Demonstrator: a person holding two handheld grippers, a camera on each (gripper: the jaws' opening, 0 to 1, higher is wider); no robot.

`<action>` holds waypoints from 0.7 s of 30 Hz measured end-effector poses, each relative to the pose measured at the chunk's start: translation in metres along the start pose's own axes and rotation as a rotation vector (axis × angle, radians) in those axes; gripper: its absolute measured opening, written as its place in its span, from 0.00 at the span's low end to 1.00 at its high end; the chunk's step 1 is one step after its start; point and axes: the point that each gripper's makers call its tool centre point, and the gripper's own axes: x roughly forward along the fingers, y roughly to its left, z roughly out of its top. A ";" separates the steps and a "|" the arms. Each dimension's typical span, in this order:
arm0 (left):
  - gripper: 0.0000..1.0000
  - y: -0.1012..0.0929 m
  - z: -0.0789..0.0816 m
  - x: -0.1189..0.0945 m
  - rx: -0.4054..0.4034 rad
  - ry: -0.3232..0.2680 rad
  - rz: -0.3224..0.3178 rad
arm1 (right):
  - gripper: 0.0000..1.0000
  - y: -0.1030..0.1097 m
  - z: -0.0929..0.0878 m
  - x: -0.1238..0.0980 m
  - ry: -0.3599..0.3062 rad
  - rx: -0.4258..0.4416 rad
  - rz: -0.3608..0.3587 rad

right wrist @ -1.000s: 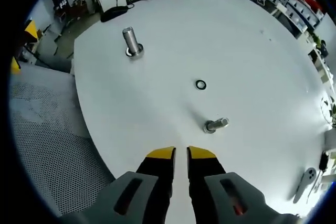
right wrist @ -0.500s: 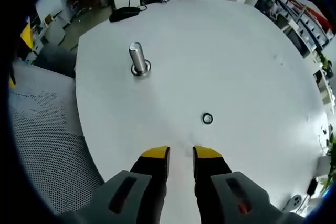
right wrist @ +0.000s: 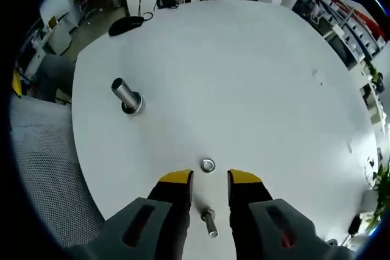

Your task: Place the washer onto the threaded stud by aligning its center hole with the stud, sliding it down to the base, and recovering from edge contact or off-axis alignment until the washer reaches the visible bottom stop.

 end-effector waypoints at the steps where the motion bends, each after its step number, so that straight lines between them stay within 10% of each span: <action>1: 0.23 0.000 0.000 0.000 0.000 0.001 0.000 | 0.26 0.001 -0.002 0.002 0.013 0.000 0.014; 21: 0.23 0.001 -0.001 0.001 -0.020 0.000 -0.007 | 0.24 0.001 -0.005 0.034 0.125 -0.033 0.093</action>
